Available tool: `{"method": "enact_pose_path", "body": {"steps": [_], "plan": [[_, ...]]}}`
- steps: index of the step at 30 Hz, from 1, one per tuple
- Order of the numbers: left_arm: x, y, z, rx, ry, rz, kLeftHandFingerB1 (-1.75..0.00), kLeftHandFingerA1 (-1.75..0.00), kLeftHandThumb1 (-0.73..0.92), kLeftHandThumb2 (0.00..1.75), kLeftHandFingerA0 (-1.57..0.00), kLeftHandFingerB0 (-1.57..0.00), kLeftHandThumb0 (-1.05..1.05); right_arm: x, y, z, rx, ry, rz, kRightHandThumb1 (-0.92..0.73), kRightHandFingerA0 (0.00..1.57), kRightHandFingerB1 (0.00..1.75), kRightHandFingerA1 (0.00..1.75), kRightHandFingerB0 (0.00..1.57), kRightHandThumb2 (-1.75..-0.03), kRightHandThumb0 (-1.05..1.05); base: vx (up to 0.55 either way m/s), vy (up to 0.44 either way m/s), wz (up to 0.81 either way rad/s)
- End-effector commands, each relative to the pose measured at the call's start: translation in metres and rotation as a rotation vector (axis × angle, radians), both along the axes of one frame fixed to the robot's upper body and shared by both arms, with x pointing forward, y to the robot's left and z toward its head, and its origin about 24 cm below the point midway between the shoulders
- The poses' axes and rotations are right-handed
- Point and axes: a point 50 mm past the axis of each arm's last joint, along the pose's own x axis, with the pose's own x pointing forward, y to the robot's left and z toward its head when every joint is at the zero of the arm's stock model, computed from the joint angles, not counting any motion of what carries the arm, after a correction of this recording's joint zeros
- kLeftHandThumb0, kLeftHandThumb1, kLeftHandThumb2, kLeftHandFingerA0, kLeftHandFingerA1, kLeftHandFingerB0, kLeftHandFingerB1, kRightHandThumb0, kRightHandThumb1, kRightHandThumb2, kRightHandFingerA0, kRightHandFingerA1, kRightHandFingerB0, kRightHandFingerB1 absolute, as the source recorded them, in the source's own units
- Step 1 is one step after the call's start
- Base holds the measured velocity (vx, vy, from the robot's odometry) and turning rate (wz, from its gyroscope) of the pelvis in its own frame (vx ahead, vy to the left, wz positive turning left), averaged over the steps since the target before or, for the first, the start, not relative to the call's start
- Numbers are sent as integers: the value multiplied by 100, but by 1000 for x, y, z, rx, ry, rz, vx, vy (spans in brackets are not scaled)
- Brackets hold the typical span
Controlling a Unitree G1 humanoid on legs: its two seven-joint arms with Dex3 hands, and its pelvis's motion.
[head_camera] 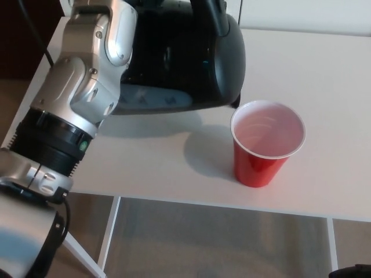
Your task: The robot walk towards a table in front and uses its left hand to pick up the pot from the base and pour water to the cup on the right hand side
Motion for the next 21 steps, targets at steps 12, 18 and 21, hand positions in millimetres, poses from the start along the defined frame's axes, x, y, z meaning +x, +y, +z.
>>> {"method": "enact_pose_path", "body": {"steps": [12, 18, 21], "plan": [[-8, 5, 37, -40, -149, -14, -62, -174, 66, 59, -83, -80, -28, -2, -5, 1, -15, 14, -1, -48, 94, 55, 61, 66, -55, -66, 0, 0, 0], [-11, 6, 47, -41, -193, -4, -64, -175, 61, 58, -84, -83, -23, -2, -6, 1, -13, 13, -4, -46, 94, 54, 61, 66, -55, -67, 0, 0, 0], [-11, 6, 48, -41, -187, -14, -70, -175, 61, 58, -83, -83, -28, -1, -5, 2, -6, 10, 2, -46, 93, 56, 62, 65, -55, -68, 0, 0, 0]]}}
